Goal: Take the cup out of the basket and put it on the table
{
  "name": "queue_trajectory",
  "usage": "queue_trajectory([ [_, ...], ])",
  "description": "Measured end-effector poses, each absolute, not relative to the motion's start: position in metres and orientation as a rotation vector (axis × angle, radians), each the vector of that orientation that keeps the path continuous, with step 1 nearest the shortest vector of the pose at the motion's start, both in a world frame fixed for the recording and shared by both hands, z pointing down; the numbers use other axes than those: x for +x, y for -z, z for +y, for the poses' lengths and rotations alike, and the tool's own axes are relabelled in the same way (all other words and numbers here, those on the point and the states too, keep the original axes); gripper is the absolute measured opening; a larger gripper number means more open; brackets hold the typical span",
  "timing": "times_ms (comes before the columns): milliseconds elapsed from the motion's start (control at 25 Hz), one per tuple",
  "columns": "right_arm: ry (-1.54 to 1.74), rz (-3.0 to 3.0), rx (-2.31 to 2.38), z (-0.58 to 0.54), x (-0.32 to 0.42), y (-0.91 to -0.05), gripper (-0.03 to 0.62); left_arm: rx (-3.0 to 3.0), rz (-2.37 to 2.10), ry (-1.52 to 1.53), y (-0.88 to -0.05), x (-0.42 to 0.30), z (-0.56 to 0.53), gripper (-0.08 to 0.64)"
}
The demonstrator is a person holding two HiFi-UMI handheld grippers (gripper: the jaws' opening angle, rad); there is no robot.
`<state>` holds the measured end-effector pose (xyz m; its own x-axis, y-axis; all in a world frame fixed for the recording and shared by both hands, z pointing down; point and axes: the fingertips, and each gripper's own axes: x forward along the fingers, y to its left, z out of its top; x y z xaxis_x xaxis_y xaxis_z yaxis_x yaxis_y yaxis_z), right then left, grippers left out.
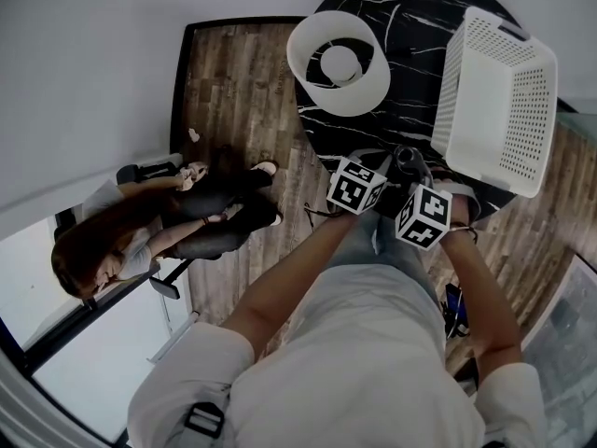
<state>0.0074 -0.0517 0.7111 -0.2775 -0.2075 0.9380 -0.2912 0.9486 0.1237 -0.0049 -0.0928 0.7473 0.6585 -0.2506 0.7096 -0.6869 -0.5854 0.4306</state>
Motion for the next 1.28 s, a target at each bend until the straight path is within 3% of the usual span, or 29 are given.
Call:
queue_trajectory([
  [1280, -0.075, -1.867, 0.414, -0.051, 0.012, -0.729, 0.025, 2.140, -0.728, -0.774, -0.760, -0.003, -0.084, 0.005],
])
